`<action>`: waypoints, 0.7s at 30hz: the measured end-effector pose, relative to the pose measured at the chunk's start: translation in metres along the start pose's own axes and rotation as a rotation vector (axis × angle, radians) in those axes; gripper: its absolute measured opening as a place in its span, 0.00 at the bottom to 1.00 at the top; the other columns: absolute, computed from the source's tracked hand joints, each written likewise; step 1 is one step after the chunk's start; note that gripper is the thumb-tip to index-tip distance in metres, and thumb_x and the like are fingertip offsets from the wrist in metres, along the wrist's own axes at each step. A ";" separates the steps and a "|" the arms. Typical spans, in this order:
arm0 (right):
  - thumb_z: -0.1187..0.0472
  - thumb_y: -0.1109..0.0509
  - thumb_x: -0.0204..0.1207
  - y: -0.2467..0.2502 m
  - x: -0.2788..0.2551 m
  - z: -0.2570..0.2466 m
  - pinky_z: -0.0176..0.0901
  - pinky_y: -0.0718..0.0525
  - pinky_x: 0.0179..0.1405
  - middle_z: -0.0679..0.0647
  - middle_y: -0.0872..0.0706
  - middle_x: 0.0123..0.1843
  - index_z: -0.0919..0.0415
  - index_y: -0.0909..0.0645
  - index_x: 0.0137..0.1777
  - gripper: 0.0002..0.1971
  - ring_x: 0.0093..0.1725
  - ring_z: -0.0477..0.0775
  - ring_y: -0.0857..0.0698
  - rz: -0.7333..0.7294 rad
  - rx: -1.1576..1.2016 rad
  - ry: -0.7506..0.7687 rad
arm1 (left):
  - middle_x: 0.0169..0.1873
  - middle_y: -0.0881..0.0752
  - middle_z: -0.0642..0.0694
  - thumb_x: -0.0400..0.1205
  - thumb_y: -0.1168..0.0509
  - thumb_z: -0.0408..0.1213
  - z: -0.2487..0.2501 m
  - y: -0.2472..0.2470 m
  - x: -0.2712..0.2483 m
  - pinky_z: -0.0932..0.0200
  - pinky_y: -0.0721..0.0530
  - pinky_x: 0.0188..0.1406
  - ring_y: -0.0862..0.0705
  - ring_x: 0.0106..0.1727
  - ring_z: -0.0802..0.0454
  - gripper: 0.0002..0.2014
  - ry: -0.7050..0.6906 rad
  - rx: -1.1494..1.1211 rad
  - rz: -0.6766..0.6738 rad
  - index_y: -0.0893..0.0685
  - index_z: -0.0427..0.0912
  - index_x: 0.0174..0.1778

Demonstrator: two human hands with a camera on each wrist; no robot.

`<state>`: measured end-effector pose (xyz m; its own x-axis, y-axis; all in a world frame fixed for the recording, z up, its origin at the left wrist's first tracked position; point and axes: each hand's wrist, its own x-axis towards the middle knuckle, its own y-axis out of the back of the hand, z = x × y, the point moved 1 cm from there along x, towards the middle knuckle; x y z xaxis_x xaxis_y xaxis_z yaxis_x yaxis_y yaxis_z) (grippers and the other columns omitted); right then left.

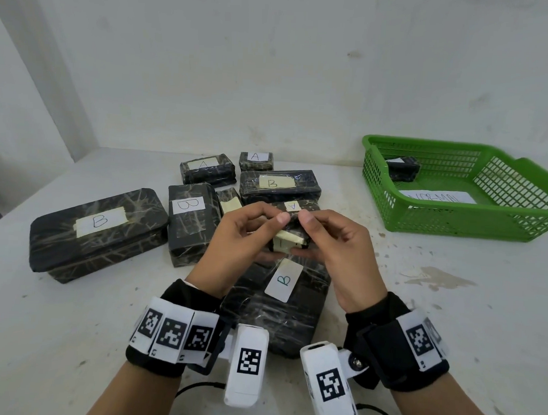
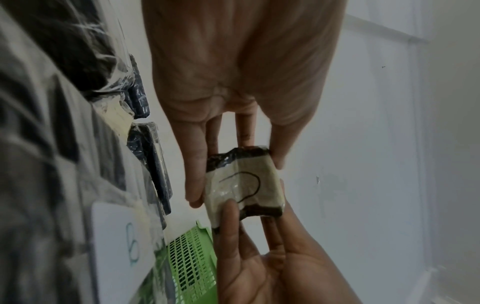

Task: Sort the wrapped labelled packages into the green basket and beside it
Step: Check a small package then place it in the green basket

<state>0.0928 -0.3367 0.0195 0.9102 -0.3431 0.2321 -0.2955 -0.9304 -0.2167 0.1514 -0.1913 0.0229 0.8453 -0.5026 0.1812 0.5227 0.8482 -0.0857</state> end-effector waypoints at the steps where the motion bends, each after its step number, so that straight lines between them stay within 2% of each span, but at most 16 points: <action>1: 0.55 0.27 0.73 -0.001 -0.001 0.000 0.48 0.09 0.41 0.66 0.11 0.52 0.67 0.12 0.52 0.16 0.51 0.58 0.10 -0.012 -0.008 -0.004 | 0.46 0.12 0.29 0.78 0.31 0.46 0.000 0.000 0.000 0.39 0.09 0.46 0.11 0.47 0.40 0.14 -0.014 -0.001 0.014 0.14 0.37 0.46; 5: 0.60 0.27 0.76 -0.003 -0.001 -0.001 0.46 0.09 0.42 0.57 0.10 0.50 0.64 0.12 0.55 0.11 0.50 0.50 0.10 -0.049 -0.053 0.019 | 0.44 0.11 0.33 0.78 0.33 0.45 0.000 0.000 0.000 0.42 0.08 0.45 0.11 0.48 0.38 0.18 -0.006 -0.045 0.044 0.16 0.31 0.50; 7: 0.61 0.27 0.76 -0.002 -0.001 -0.001 0.47 0.09 0.42 0.55 0.10 0.48 0.64 0.12 0.54 0.10 0.49 0.50 0.10 -0.054 -0.050 0.026 | 0.45 0.11 0.34 0.79 0.34 0.46 0.001 0.000 0.000 0.42 0.09 0.46 0.10 0.49 0.37 0.16 0.014 -0.061 0.022 0.15 0.34 0.50; 9: 0.62 0.27 0.76 0.000 0.000 -0.001 0.47 0.09 0.42 0.56 0.10 0.49 0.64 0.12 0.55 0.10 0.50 0.50 0.10 -0.049 -0.040 0.010 | 0.43 0.11 0.37 0.78 0.33 0.46 0.001 0.000 0.000 0.44 0.08 0.45 0.10 0.46 0.40 0.15 0.012 -0.045 0.010 0.15 0.36 0.48; 11: 0.59 0.27 0.76 0.000 0.001 -0.001 0.47 0.09 0.42 0.58 0.11 0.51 0.62 0.12 0.57 0.12 0.52 0.52 0.10 -0.055 -0.059 -0.011 | 0.42 0.11 0.37 0.78 0.34 0.45 0.001 0.000 0.000 0.47 0.08 0.42 0.10 0.45 0.42 0.15 0.010 -0.032 0.023 0.16 0.35 0.48; 14: 0.50 0.26 0.70 0.000 0.002 -0.002 0.44 0.11 0.44 0.56 0.12 0.55 0.53 0.16 0.65 0.22 0.55 0.51 0.11 -0.139 -0.082 -0.080 | 0.43 0.12 0.32 0.83 0.36 0.42 -0.001 0.000 0.002 0.47 0.08 0.40 0.09 0.47 0.36 0.12 0.039 -0.078 0.075 0.16 0.35 0.49; 17: 0.57 0.22 0.72 0.001 0.002 -0.001 0.38 0.14 0.41 0.53 0.12 0.58 0.51 0.19 0.68 0.23 0.50 0.47 0.11 -0.149 -0.119 -0.090 | 0.49 0.11 0.30 0.86 0.40 0.41 -0.001 0.001 0.003 0.44 0.08 0.43 0.09 0.46 0.35 0.14 0.092 -0.152 0.105 0.16 0.34 0.53; 19: 0.63 0.23 0.74 0.001 0.002 0.001 0.36 0.16 0.37 0.53 0.11 0.54 0.52 0.19 0.63 0.18 0.44 0.47 0.12 -0.092 -0.144 -0.059 | 0.47 0.10 0.35 0.87 0.40 0.42 -0.001 0.001 0.003 0.44 0.08 0.45 0.08 0.45 0.38 0.13 0.118 -0.162 0.079 0.15 0.37 0.52; 21: 0.65 0.23 0.75 0.003 0.004 0.002 0.36 0.16 0.33 0.51 0.09 0.48 0.53 0.18 0.59 0.15 0.41 0.46 0.13 -0.052 -0.105 -0.060 | 0.47 0.09 0.37 0.87 0.40 0.44 -0.001 -0.001 0.003 0.44 0.08 0.48 0.08 0.47 0.39 0.13 0.134 -0.143 0.062 0.15 0.39 0.52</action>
<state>0.0959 -0.3403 0.0175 0.9399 -0.2882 0.1830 -0.2729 -0.9563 -0.1046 0.1535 -0.1940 0.0227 0.8787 -0.4757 0.0402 0.4713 0.8508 -0.2327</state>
